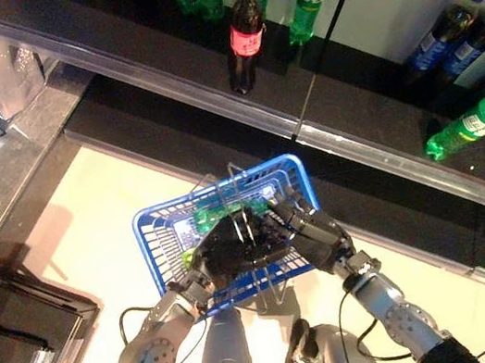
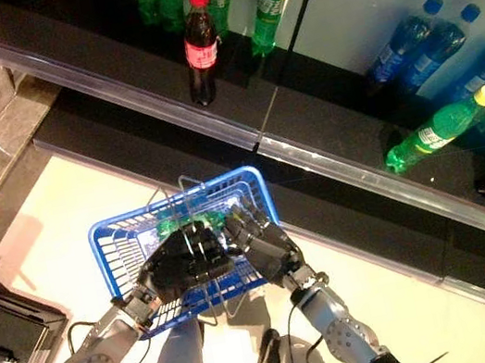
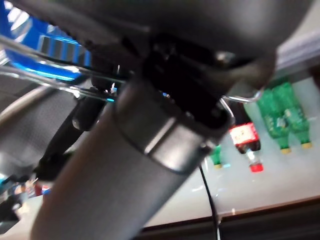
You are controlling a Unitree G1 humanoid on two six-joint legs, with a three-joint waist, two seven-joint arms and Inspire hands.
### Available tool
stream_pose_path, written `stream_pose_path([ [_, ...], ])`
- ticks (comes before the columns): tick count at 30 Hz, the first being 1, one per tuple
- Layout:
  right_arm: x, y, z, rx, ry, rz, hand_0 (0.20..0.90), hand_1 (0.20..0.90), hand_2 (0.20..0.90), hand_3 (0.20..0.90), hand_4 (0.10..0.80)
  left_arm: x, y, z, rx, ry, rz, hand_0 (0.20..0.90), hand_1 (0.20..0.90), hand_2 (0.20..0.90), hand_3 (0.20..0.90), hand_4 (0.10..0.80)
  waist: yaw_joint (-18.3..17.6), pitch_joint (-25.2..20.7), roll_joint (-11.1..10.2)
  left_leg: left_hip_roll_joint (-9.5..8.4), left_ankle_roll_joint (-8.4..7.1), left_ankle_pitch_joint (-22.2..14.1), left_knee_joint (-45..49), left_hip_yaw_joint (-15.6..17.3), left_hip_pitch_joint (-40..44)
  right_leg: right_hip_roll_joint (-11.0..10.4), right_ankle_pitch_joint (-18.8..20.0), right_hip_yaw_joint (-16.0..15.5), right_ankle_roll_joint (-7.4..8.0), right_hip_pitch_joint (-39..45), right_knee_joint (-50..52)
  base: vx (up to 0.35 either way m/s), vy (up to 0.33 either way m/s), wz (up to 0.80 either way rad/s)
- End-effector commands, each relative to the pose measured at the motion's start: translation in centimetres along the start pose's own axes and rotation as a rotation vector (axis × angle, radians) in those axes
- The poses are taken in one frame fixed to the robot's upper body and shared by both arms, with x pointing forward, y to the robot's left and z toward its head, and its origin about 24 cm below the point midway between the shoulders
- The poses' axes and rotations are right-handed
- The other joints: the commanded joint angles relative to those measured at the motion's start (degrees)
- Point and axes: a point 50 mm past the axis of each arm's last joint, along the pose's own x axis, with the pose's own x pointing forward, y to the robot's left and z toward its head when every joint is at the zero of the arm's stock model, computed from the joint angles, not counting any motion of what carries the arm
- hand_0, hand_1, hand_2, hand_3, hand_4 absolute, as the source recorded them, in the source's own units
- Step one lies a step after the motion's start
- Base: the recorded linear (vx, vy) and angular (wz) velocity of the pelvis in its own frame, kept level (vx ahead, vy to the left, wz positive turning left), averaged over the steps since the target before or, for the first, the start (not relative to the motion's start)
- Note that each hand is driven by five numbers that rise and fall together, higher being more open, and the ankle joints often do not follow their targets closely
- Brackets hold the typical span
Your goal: Pick up the drink and place into the basket.
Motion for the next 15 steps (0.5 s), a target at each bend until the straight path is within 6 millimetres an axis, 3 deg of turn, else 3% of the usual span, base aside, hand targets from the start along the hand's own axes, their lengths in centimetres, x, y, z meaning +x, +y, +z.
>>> stream_pose_path([
  [1, -0.1, 1.6, 1.8, -0.044, -0.084, 0.137, 0.9, 0.9, 0.9, 0.9, 0.8, 1.3, -11.8, 11.6, 0.078, -0.761, -0.716, 0.3, 0.3, 0.3, 0.2, 0.1, -1.95, -10.46, -0.02, 0.23, 2.28, -6.43, 4.47, 1.07, 3.25, 0.26, 12.26, -0.85, -0.3, -1.12, -4.88, 0.054, -0.042, -0.05],
  [8, -1.3, 1.4, 1.6, -0.08, -0.055, 0.172, 0.9, 0.9, 0.9, 0.9, 0.8, 1.0, -10.6, 10.9, 0.075, -0.736, -0.596, 0.3, 0.3, 0.3, 0.2, 0.1, -2.47, -12.74, -0.99, 0.87, 1.82, -6.58, 3.01, 1.51, 5.55, 1.28, 12.53, 0.02, 0.24, 1.45, -7.75, 0.037, -0.055, -0.05],
  [15, -3.0, 1.8, 2.2, -0.179, -0.026, 0.18, 0.9, 0.9, 0.9, 0.9, 0.8, 0.0, -7.9, 10.0, 0.049, -0.73, -0.384, 0.3, 0.3, 0.3, 0.2, 0.1, -3.62, -15.58, -0.69, 1.42, 1.19, -6.1, -0.01, 2.83, 8.1, 1.7, 12.77, 1.43, 0.55, 3.68, -11.46, -0.022, -0.012, -0.09],
])
